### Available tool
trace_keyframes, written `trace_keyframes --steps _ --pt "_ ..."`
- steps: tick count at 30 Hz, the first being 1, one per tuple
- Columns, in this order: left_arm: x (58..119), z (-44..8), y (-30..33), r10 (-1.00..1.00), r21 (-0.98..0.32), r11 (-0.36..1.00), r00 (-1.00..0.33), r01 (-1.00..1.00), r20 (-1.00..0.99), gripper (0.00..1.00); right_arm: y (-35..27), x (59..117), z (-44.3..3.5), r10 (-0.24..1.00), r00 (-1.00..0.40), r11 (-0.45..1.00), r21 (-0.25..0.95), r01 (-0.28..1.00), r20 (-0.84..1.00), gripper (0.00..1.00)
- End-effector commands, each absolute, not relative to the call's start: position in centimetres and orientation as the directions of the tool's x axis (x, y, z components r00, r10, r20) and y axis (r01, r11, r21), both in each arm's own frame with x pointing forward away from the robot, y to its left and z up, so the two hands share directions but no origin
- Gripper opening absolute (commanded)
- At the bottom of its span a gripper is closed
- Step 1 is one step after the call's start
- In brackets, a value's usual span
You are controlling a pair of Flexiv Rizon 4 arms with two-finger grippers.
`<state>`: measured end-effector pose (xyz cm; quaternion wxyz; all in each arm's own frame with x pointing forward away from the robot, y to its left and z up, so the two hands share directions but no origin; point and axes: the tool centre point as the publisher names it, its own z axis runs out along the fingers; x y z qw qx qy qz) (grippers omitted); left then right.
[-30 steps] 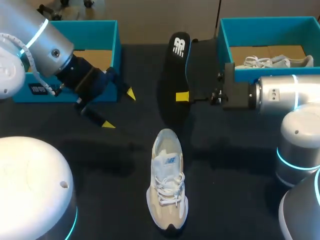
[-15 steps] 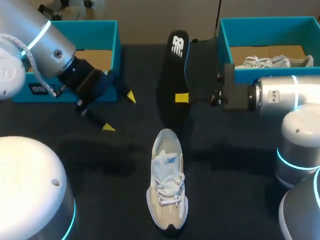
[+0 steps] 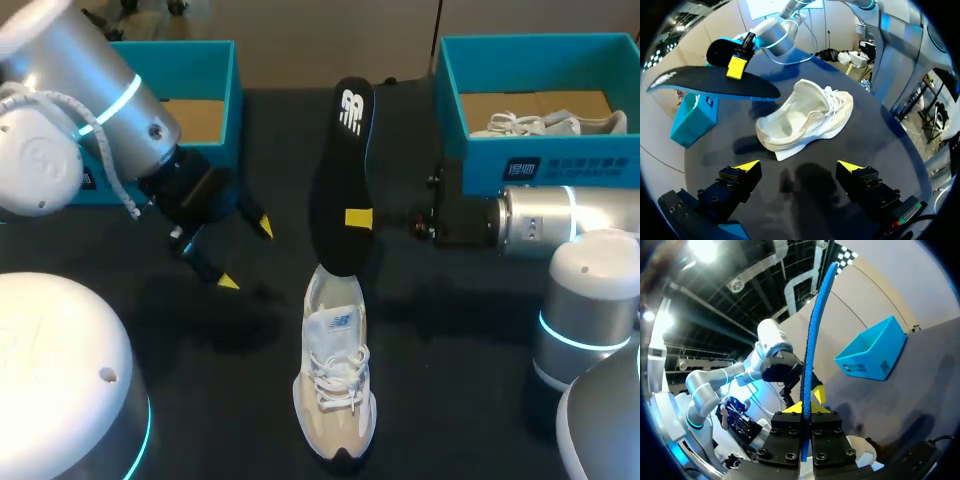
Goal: Take the shoe out of the shoebox, open the shoe tongue, remove and reinsert the insole, then place the shoe into the shoebox
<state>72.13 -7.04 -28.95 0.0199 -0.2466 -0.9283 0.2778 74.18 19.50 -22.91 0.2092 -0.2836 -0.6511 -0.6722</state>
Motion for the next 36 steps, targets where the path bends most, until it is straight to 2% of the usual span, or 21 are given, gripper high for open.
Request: trace_keyframes --steps 1,16,36 --pt "72.4 -30.6 -8.1 0.453 -0.520 0.745 -0.889 0.419 -0.067 1.00 20.0 74.2 -23.8 0.082 -0.768 -0.074 0.772 0.631 0.636 0.00" --pt "72.4 -31.0 -8.1 0.441 -0.505 0.764 -0.896 0.402 -0.046 1.00 19.9 74.1 -24.4 0.077 -0.770 -0.085 0.773 0.628 0.634 0.00" --pt "71.2 -34.4 -9.8 0.365 -0.492 0.826 -0.926 0.275 0.096 1.00 20.5 72.7 -27.2 0.056 -0.825 -0.084 0.827 0.557 0.562 0.00"
